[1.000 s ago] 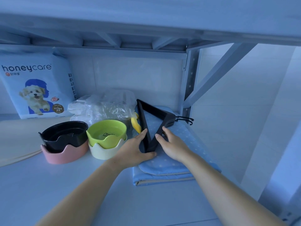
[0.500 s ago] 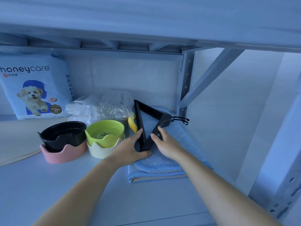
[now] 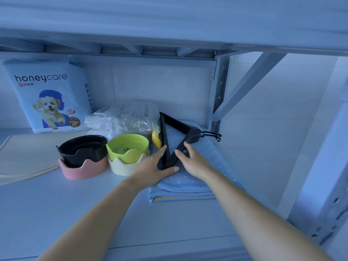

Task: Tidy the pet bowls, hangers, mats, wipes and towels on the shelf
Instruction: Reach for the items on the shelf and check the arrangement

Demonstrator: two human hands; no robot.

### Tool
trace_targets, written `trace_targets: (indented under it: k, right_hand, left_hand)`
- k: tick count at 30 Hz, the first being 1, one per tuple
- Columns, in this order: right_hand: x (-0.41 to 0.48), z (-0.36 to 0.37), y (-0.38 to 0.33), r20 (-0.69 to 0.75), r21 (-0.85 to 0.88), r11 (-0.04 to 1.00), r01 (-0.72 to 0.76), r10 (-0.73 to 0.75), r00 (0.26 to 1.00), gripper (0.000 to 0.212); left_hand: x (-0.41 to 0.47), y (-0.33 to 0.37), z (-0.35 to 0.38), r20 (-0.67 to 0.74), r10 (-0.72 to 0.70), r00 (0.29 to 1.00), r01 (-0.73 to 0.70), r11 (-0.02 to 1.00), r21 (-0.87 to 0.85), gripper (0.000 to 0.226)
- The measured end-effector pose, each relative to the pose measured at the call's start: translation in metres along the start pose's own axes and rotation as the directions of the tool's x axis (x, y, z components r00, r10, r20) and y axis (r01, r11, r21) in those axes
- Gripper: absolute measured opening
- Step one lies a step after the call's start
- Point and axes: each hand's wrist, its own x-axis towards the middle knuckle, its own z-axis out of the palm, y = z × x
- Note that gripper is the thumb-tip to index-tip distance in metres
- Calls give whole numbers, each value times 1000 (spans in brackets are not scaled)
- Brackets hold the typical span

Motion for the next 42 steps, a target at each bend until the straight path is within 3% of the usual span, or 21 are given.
trace_targets:
  k: [8, 13, 24, 33, 42]
  right_hand:
    - [3, 0, 1, 5, -5, 1000, 18, -18, 1000, 69]
    - [-1, -3, 0, -68, 39, 996, 77, -74, 995, 69]
    - [-76, -29, 4, -131, -82, 983, 166, -176, 976, 51]
    - [-133, -40, 12, -110, -123, 979, 163, -177, 978, 49]
    - [-122, -50, 12, -128, -148, 980, 136, -155, 979, 54]
  left_hand:
    - [-1, 1, 0, -8, 7, 1000, -7, 1000, 30, 89]
    - [-10, 7, -3, -33, 29, 999, -29, 1000, -5, 85]
    - [-68, 42, -17, -106, 90, 990, -95, 995, -35, 66]
    - [-136, 68, -15, -93, 68, 993, -72, 997, -40, 64]
    - [-145, 70, -18, -99, 50, 994, -56, 997, -54, 61]
